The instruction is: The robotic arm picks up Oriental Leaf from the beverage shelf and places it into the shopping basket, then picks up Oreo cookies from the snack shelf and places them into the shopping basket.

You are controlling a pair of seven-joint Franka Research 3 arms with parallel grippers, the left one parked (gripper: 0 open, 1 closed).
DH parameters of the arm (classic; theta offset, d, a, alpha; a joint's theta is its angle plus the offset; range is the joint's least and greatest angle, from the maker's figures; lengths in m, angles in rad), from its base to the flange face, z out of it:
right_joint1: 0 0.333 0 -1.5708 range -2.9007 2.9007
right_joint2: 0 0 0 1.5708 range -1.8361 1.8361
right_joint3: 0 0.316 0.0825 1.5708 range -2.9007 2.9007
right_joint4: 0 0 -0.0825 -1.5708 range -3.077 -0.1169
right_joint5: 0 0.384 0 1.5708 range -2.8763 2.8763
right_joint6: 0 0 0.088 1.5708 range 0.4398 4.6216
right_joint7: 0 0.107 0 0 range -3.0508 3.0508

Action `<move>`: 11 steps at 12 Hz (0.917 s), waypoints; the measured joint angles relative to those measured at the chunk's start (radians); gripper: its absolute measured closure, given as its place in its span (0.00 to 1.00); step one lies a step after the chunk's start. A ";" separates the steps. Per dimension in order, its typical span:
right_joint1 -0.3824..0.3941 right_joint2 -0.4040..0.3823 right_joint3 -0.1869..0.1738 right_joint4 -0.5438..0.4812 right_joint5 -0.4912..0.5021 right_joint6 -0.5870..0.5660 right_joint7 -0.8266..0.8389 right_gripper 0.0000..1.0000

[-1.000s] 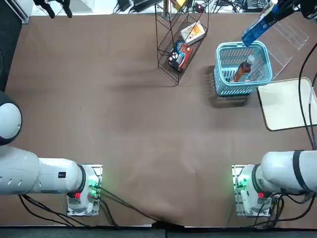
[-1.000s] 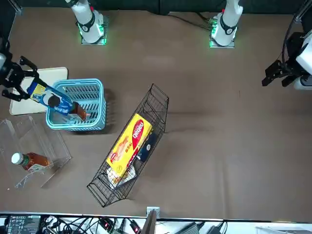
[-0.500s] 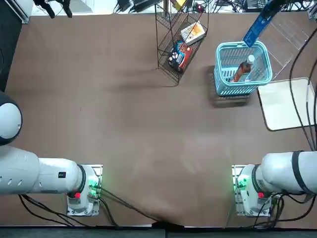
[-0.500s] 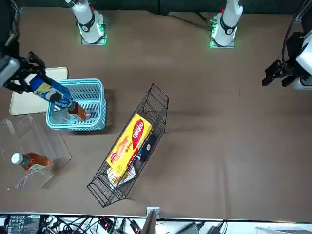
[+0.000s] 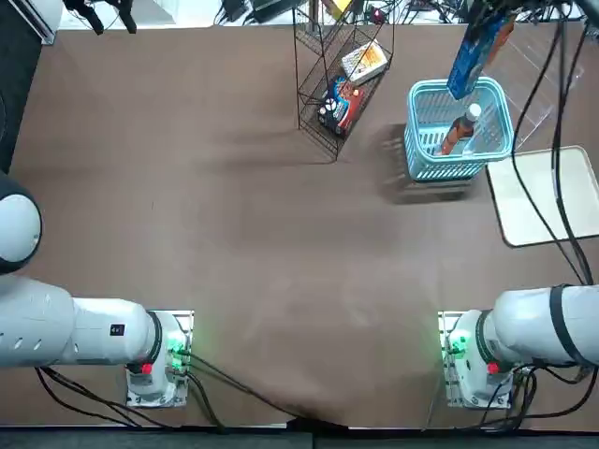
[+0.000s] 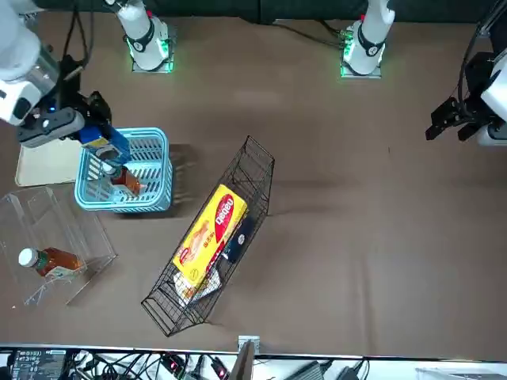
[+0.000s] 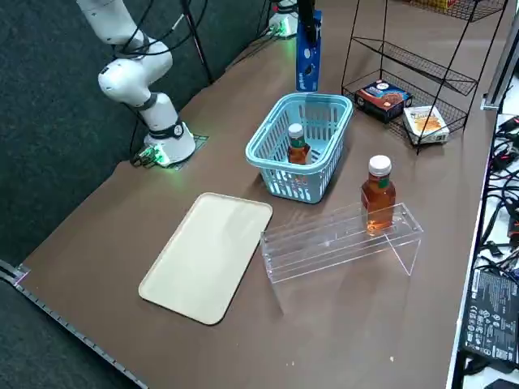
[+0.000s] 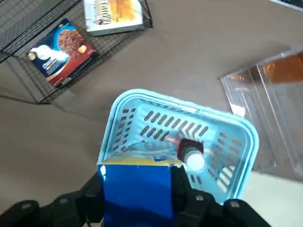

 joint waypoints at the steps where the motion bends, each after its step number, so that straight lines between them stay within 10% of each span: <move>1: 0.001 0.001 0.016 -0.004 -0.010 -0.001 0.057 0.39; 11: 0.024 0.012 0.038 -0.192 -0.024 0.198 0.243 0.39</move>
